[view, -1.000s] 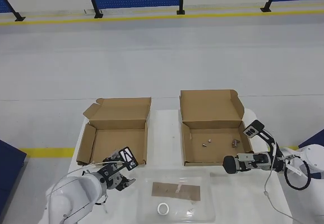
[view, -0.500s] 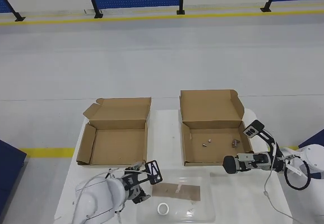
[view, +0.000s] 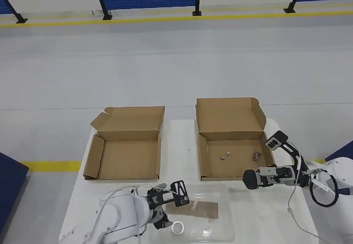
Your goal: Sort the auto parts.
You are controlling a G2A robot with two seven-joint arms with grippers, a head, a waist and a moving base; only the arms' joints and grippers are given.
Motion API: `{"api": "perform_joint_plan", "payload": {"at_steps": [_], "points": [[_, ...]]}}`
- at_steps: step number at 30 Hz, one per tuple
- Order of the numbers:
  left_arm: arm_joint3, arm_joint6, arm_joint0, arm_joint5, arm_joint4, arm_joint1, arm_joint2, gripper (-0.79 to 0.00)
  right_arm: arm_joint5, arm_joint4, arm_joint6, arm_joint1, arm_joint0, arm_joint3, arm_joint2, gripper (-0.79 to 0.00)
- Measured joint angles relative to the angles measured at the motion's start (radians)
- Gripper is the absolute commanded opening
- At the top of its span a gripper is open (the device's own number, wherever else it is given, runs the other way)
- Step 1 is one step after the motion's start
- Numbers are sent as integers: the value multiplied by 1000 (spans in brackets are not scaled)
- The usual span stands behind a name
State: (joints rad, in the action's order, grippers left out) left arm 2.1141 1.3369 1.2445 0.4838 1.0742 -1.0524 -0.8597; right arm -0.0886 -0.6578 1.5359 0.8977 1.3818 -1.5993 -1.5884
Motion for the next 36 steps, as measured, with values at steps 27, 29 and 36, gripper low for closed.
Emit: {"api": "perform_joint_plan", "payload": {"at_steps": [27,29,36], "points": [[-276,118,-363,-136,-265,-48,353,0,0,0,0,0,0,0,0,0],[-304,120,-376,-133,-263,-58,372,0,0,0,0,0,0,0,0,0],[-340,124,-399,-124,-293,-78,419,0,0,0,0,0,0,0,0,0]]}}
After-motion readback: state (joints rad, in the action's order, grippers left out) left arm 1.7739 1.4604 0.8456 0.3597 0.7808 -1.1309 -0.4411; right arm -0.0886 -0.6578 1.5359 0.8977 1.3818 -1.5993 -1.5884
